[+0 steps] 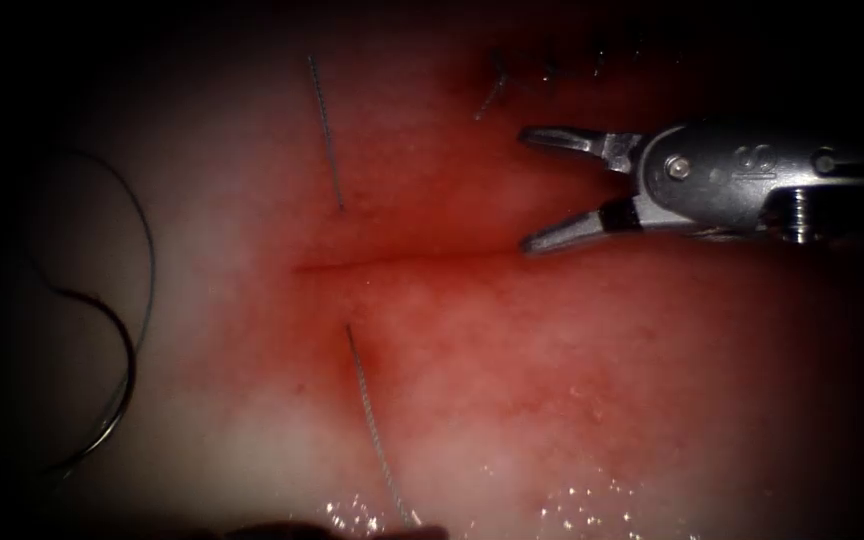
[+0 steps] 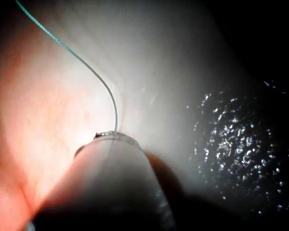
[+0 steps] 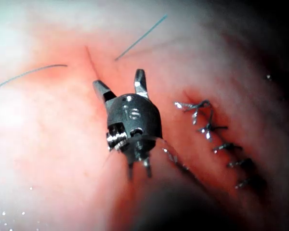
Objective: Wound Closure
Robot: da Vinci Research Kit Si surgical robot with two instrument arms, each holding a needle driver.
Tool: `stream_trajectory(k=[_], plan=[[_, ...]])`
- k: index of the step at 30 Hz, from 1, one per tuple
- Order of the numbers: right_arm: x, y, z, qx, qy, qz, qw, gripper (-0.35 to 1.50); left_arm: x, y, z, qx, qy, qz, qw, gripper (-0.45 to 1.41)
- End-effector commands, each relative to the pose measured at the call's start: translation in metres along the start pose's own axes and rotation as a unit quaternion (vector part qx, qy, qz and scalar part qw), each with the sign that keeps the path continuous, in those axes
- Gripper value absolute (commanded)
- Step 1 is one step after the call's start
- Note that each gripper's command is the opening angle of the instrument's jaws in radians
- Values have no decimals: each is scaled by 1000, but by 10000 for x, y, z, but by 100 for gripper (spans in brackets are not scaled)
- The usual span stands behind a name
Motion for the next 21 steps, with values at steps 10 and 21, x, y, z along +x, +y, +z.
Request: stream_trajectory(k=[10,21], plan=[[-9,-25,21,47,16,-12,999,123,-42,-34,-26,66,-28,-33,997,-45],[-27,-70,74,143,98,-74,982,109,-61,-40,-63,76,-35,-44,996,-45]])
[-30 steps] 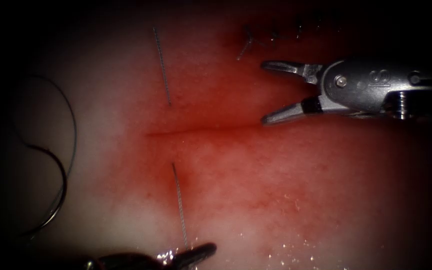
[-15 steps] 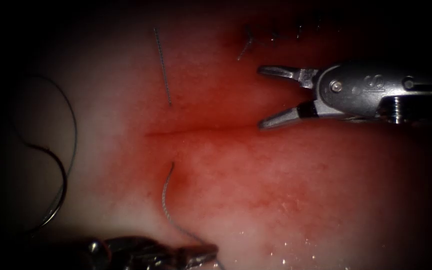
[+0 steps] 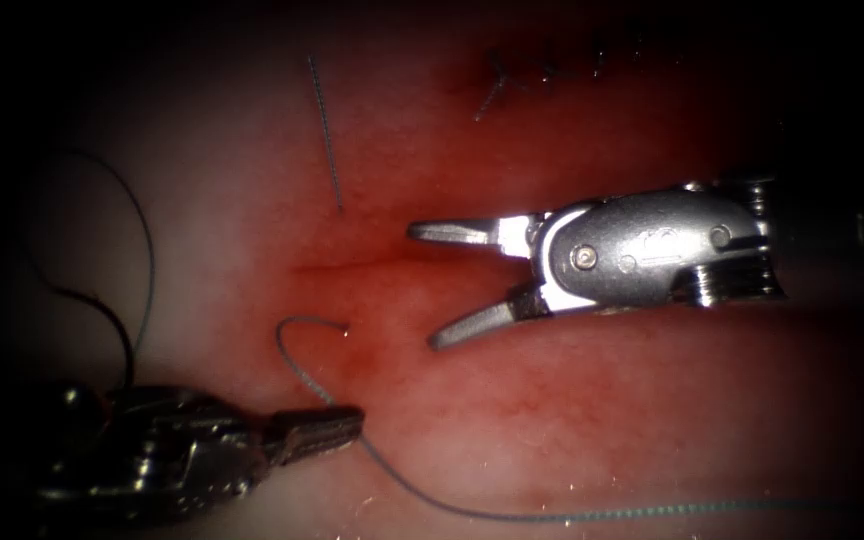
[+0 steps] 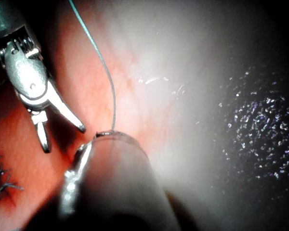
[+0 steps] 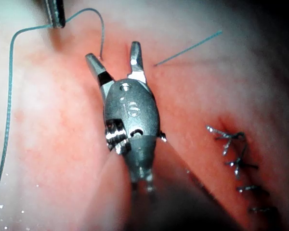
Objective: Wound Closure
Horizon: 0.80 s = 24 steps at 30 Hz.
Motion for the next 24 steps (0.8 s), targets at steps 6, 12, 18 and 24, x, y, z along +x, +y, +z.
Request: stream_trajectory(k=[6,12,18,24], plan=[[-17,-9,46,-3,33,-39,999,101,-3,-5,-10,5,-4,-8,1000,-45],[-18,-12,68,-14,36,-58,998,106,-6,-8,-20,7,-5,-14,1000,-45],[-9,-13,78,-22,41,-58,997,103,-8,-9,-19,9,-7,-16,1000,-45],[0,-22,90,-22,43,-59,997,89,-8,-10,-18,10,-8,-17,1000,-45]])
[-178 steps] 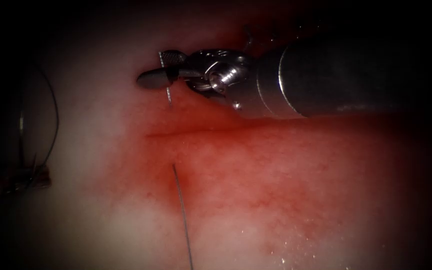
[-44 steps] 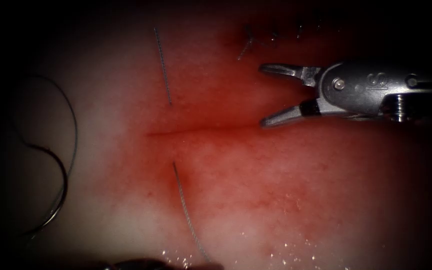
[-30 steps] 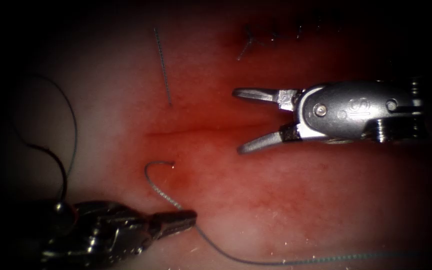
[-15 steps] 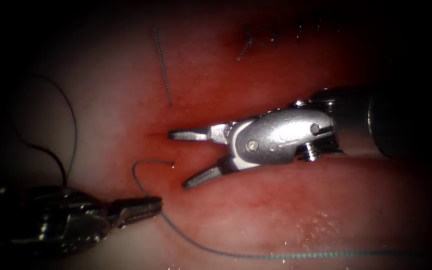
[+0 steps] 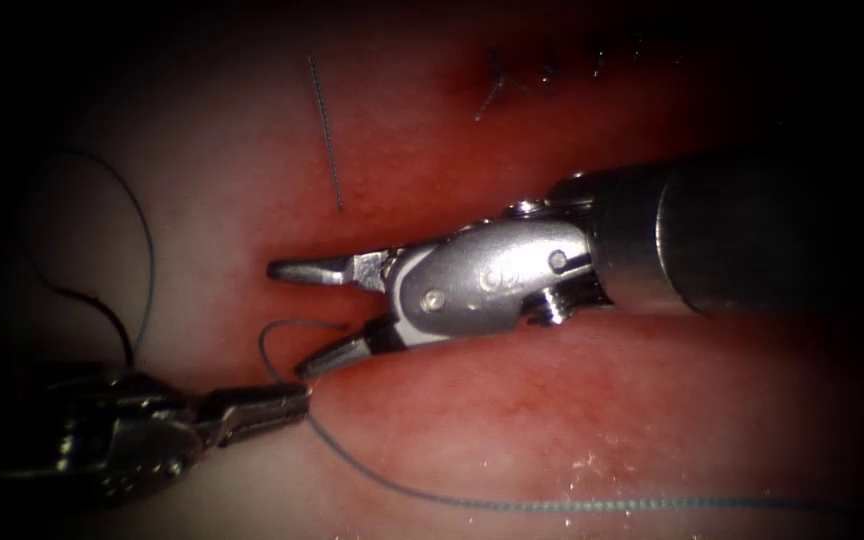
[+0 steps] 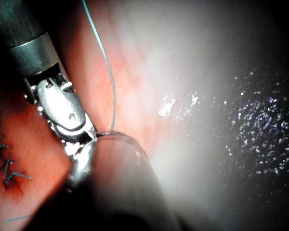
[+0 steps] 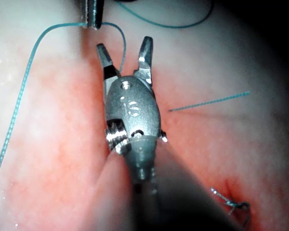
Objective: Wound Closure
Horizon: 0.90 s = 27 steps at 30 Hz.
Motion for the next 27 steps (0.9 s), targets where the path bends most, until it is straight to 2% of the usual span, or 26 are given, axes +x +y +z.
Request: stream_trajectory(k=[1,3,4,5,7,17,18,20,23,25,27], plan=[[1,-6,14,2,2,0,1000,83,2,0,9,1,0,0,1000,-45],[2,-7,17,2,3,-1,1000,74,2,0,9,1,0,0,1000,-45],[3,-8,19,2,3,-1,1000,61,2,0,9,1,0,0,1000,-45],[3,-8,19,2,3,-1,1000,41,3,0,9,1,0,0,1000,-45],[2,-9,19,3,4,-2,1000,-35,3,1,8,1,-1,-3,1000,-45],[-12,-1,16,-2,-6,-10,1000,-35,6,2,7,1,-2,-1,1000,-45],[-13,-2,16,-2,-6,-11,1000,-35,7,2,7,1,-3,-1,1000,-25],[-15,-2,16,-1,-11,-12,1000,-35,8,0,8,2,-4,0,1000,74],[-18,2,15,-3,-26,-11,1000,-35,13,-6,11,45,7,-9,999,106],[-21,7,15,-8,-35,-11,999,-35,20,-9,14,76,16,-14,997,116],[-26,15,14,-14,-41,-9,999,-35,31,-11,19,99,13,-19,995,118]])
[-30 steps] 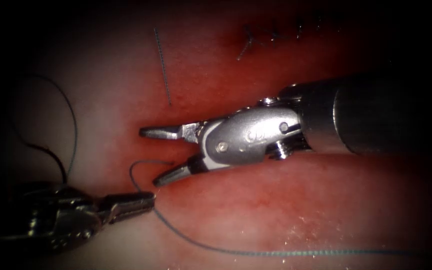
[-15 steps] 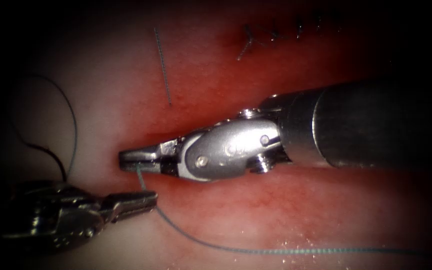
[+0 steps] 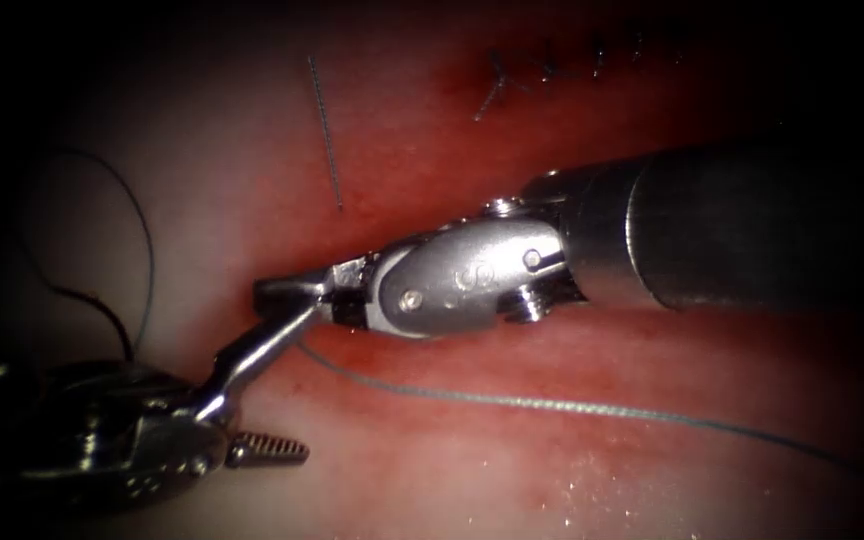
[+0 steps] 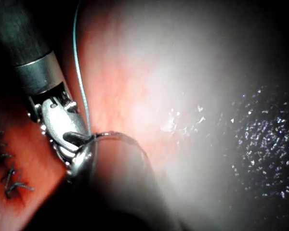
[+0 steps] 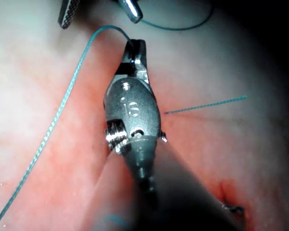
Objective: Wound Closure
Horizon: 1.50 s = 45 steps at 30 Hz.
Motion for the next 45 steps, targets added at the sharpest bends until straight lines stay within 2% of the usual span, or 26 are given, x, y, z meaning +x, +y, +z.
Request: stream_trajectory(k=[1,5,9,12,17,28,32,35,42,45], plan=[[-8,6,8,-6,-5,1,1000,-35,7,3,10,3,1,-1,1000,118],[-21,22,10,-18,-20,3,1000,-35,28,6,19,9,16,2,1000,120],[-39,35,15,-25,-34,4,999,-35,45,10,27,14,9,2,1000,118],[-46,35,18,-23,-41,4,999,-35,50,9,31,21,6,3,1000,118],[-56,31,26,-23,-51,7,998,-35,65,4,43,54,-2,1,999,114],[-56,31,26,-23,-54,18,998,-35,86,-13,64,128,-6,-10,992,111],[-56,30,26,-23,-54,18,998,-35,87,-23,70,134,-2,-14,991,106],[-55,30,26,-23,-54,19,998,-35,91,-26,80,142,9,-13,990,94],[-55,30,26,-23,-54,19,998,-35,96,-27,105,161,15,-8,987,94],[-55,31,26,-23,-54,22,998,-35,92,-23,114,175,17,-4,984,79]])
